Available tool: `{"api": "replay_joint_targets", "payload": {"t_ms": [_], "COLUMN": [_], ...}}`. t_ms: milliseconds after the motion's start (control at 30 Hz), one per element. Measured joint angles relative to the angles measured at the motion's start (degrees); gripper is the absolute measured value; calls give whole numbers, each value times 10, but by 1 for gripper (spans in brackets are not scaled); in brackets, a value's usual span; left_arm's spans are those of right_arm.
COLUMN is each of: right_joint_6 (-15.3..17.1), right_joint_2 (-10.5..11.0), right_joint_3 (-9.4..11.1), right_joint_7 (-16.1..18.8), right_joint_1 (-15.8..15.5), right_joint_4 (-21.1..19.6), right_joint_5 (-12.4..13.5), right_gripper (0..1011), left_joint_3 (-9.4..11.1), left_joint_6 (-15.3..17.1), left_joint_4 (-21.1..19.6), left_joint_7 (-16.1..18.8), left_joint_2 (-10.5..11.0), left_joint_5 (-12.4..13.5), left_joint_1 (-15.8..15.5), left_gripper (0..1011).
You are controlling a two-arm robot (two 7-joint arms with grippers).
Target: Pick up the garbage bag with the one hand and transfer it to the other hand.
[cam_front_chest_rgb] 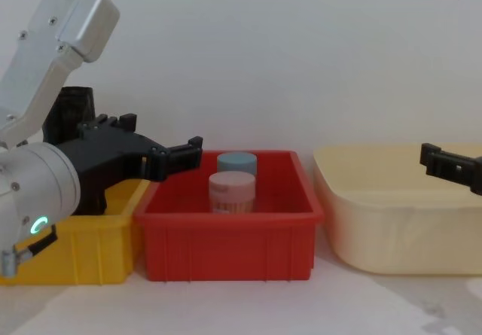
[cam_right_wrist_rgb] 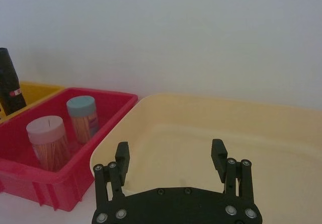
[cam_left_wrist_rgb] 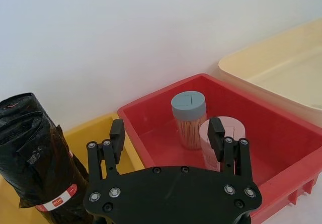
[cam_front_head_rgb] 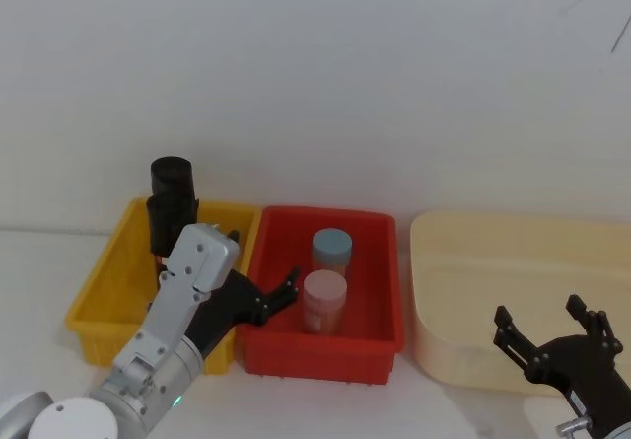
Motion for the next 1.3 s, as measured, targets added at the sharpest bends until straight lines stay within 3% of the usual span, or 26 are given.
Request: {"api": "replay_joint_targets", "payload": {"t_ms": [1300], "right_joint_6": [0], "right_joint_2": [0], "right_joint_3": [0], "right_joint_7": [0], "right_joint_1": [0], "right_joint_4": [0], "right_joint_5": [0], "right_gripper": [1002], "left_joint_3": [0], "left_joint_6": [0], "left_joint_4": [0], "left_joint_7": [0], "left_joint_2": [0], "left_joint_5": [0], "left_joint_1": [0], "left_gripper": [1001]}}
